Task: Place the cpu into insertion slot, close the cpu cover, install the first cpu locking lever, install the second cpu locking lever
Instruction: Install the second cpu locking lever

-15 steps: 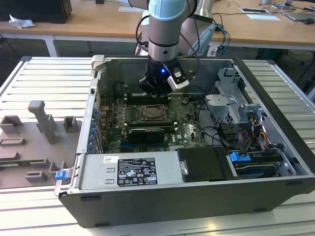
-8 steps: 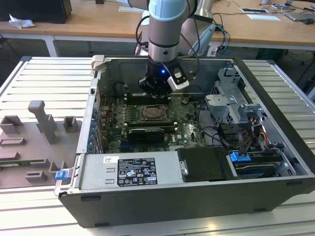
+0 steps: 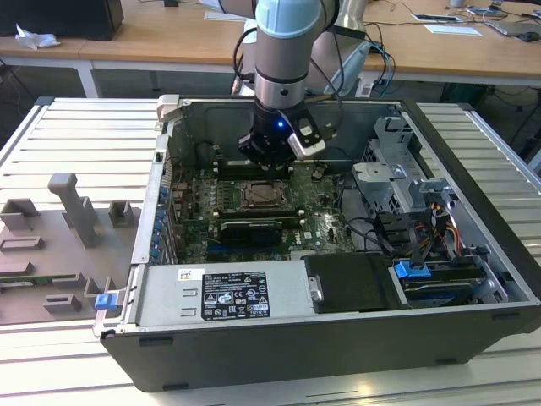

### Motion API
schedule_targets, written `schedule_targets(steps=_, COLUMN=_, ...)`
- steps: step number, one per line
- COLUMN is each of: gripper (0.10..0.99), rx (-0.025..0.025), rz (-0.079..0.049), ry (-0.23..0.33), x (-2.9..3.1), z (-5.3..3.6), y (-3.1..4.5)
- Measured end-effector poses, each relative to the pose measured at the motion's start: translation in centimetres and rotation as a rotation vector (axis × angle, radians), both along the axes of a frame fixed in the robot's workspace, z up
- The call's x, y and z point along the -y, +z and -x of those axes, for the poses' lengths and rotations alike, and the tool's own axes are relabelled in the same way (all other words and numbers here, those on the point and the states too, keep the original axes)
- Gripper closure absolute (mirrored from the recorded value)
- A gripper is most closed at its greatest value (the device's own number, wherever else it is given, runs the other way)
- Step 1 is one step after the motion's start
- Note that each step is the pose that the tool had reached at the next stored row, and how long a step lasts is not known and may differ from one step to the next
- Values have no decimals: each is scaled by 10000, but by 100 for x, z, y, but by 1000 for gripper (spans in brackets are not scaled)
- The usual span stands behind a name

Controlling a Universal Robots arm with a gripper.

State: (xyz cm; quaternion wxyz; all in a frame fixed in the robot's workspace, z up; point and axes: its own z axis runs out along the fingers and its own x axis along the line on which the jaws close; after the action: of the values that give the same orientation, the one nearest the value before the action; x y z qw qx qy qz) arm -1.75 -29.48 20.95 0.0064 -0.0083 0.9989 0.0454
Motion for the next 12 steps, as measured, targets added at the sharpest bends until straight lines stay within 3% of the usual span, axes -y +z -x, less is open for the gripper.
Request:
schedule_targets(steps=3, gripper=980, rx=1, rz=-1, ry=-1, x=45, z=0, y=0)
schedule_targets(steps=8, gripper=980, rx=-2, rz=2, ry=-1, x=51, z=1, y=7)
schedule_targets(steps=12, gripper=980, rx=0, rz=0, ry=-1, x=51, z=0, y=61)
